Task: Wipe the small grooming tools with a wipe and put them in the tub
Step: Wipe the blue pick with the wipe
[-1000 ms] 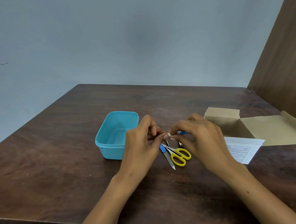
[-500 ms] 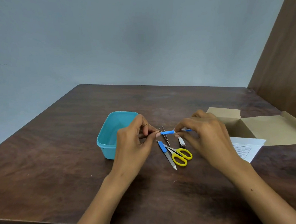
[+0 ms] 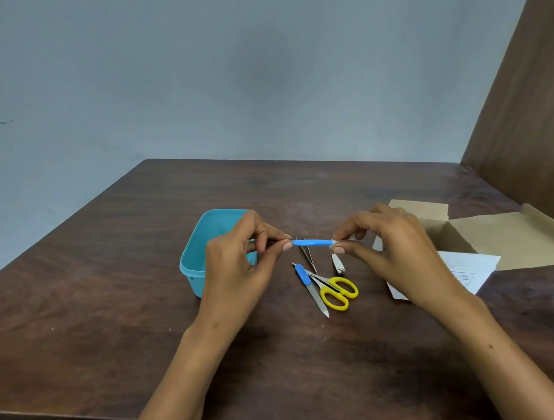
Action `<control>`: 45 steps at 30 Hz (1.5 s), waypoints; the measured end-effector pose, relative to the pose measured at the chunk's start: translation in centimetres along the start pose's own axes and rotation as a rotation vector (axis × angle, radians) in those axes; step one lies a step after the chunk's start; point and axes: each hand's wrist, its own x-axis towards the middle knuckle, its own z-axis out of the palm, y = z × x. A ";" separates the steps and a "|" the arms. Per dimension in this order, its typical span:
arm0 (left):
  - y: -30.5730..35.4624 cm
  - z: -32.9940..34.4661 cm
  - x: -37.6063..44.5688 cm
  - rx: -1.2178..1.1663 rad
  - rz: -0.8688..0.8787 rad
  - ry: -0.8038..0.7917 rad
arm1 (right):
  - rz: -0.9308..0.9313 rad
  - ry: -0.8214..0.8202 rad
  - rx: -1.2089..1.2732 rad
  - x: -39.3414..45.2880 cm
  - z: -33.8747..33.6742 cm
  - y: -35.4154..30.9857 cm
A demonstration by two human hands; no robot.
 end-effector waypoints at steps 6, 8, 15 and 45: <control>0.2 0.2 0.2 0.010 -0.002 0.007 | -0.052 0.026 -0.076 0.3 -0.4 -0.7; 0.3 0.4 0.1 0.022 0.026 -0.012 | -0.078 0.024 -0.084 0.4 -0.1 -1.3; 0.4 0.8 0.0 0.023 0.058 -0.041 | -0.081 0.017 -0.020 0.7 1.1 -1.5; 0.2 0.2 -0.3 -0.037 -0.049 0.046 | 0.153 0.001 0.337 -0.2 -1.9 -0.3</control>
